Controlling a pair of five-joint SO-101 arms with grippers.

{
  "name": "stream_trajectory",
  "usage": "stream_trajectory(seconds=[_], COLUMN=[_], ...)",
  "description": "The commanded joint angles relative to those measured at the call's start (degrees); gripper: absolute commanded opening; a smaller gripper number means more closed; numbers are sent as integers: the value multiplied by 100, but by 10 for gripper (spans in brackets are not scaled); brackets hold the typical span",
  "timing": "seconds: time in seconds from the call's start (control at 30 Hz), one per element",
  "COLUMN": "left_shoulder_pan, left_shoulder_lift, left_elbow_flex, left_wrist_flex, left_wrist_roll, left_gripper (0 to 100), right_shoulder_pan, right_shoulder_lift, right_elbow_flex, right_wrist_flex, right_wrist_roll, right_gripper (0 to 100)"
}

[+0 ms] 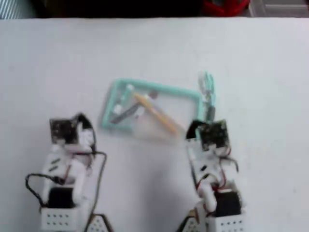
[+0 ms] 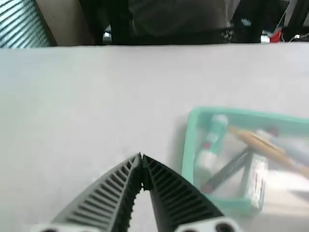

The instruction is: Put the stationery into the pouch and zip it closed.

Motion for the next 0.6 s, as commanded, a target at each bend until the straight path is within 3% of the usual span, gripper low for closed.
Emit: stream_trajectory(seconds=[0.0,0.23,0.57], left_shoulder_pan=[66,-154,-734], left_shoulder_lift=[-4,-31,-31], left_elbow_flex=[-26,-26,-26], left_wrist_flex=[756,2207,2831], left_wrist_roll=[44,44,35], left_gripper=[24,24,24], right_shoulder_pan=[-13,-48,-4], right_shoulder_lift=[-57,-40,-48], right_elbow_flex=[475,677,677], right_wrist_flex=[-119,505,2545], right_wrist_roll=[-26,-35,-9], right_gripper=[18,18,18])
